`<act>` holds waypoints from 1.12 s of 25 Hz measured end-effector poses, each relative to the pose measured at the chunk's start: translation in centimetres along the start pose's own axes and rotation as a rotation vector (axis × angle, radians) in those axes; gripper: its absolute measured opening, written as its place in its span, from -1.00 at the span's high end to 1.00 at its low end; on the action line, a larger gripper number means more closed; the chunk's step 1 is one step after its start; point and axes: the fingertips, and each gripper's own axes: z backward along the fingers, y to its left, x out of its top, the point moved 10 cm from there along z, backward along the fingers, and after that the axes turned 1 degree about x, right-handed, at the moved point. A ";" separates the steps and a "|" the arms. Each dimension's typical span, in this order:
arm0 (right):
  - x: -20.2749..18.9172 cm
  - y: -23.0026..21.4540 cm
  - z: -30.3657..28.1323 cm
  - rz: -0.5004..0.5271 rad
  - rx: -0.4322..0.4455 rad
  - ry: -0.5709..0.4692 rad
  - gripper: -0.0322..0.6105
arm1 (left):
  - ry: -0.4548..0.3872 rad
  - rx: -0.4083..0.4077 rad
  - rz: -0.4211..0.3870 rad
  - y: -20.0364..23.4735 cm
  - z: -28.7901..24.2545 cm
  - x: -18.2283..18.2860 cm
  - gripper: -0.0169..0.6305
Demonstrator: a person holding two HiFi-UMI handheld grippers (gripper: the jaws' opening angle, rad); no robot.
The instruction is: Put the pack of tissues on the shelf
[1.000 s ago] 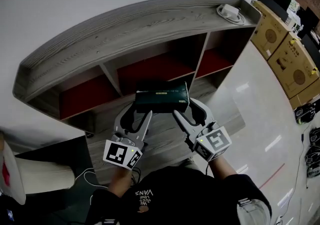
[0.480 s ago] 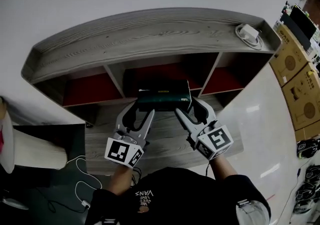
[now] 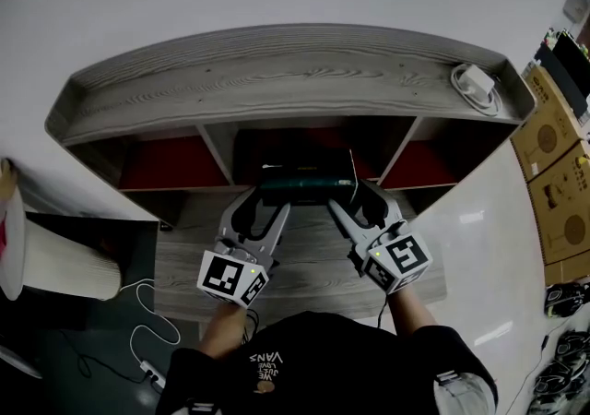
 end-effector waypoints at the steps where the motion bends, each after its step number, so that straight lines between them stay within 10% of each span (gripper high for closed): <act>1: 0.0 -0.2 -0.1 0.000 0.001 0.002 0.20 | 0.002 0.002 0.000 0.1 -0.1 -0.1 0.22; 28: -0.6 -2.6 -3.6 0.061 -0.096 -0.003 0.20 | 0.081 0.093 -0.030 2.0 -3.9 -1.2 0.22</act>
